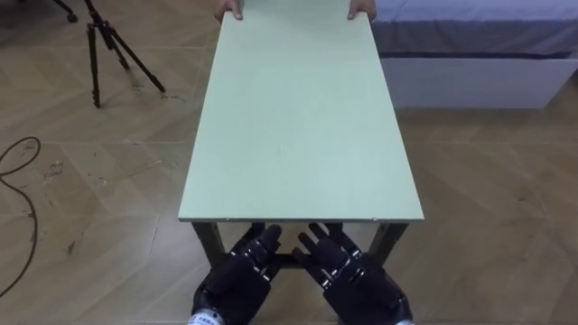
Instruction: Move table with human
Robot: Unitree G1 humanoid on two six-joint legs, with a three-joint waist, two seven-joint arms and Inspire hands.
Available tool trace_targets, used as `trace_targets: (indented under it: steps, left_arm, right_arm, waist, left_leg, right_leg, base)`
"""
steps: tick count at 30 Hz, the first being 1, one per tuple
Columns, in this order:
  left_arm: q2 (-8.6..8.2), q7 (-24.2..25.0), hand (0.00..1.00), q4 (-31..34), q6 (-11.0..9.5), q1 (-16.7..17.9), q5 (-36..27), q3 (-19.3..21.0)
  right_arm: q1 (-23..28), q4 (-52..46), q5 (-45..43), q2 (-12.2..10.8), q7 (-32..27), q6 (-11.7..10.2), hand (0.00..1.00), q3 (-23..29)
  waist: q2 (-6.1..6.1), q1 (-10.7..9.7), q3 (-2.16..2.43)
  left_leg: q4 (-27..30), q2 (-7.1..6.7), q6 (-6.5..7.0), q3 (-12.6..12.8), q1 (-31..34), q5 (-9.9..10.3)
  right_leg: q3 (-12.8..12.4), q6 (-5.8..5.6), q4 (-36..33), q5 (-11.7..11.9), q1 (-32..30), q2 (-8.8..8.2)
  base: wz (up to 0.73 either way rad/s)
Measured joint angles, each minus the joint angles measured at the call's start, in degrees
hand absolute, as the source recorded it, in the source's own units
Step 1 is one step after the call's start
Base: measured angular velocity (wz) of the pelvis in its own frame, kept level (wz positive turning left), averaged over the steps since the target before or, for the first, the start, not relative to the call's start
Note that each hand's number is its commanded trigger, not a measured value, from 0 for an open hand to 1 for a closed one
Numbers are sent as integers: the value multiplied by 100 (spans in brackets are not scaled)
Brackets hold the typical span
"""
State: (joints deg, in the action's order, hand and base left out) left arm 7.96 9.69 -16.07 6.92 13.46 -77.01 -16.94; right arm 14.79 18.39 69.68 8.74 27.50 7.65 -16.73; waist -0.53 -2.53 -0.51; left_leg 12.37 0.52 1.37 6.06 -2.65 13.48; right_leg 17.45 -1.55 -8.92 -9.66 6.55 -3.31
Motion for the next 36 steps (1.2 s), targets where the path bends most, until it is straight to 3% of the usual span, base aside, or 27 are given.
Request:
trace_targets:
  steps: [5,15,26,36]
  left_arm:
    - [48,0,0,176,18,-10,-96,16]
    - [61,-2,0,275,-130,-16,-458,594]
    - [29,-34,0,265,-99,-45,-486,712]
    - [20,-466,0,265,-31,-231,-681,735]
  right_arm:
    - [-23,-40,1,28,0,26,0,13]
    - [-21,-72,227,26,-133,83,0,195]
    - [-78,-116,257,-60,-592,112,0,574]
    - [-268,-116,934,-63,-1235,101,0,798]
  waist:
    - [-1,12,0]
    - [41,-16,-19]
    - [71,-25,-44]
    - [21,-33,-71]
  left_leg:
    - [26,-1,0,0,-1,0]
    - [33,-15,7,5,-39,-4]
    - [33,-15,9,14,-95,-6]
    - [-30,-19,15,9,-99,-18]
  right_leg:
    - [-4,0,0,0,-3,0]
    - [-3,0,1,0,19,-14]
    - [7,0,-13,0,73,-19]
    - [22,0,-15,0,65,-17]
  base:
    - [0]
    - [0]
    - [0]
    - [0]
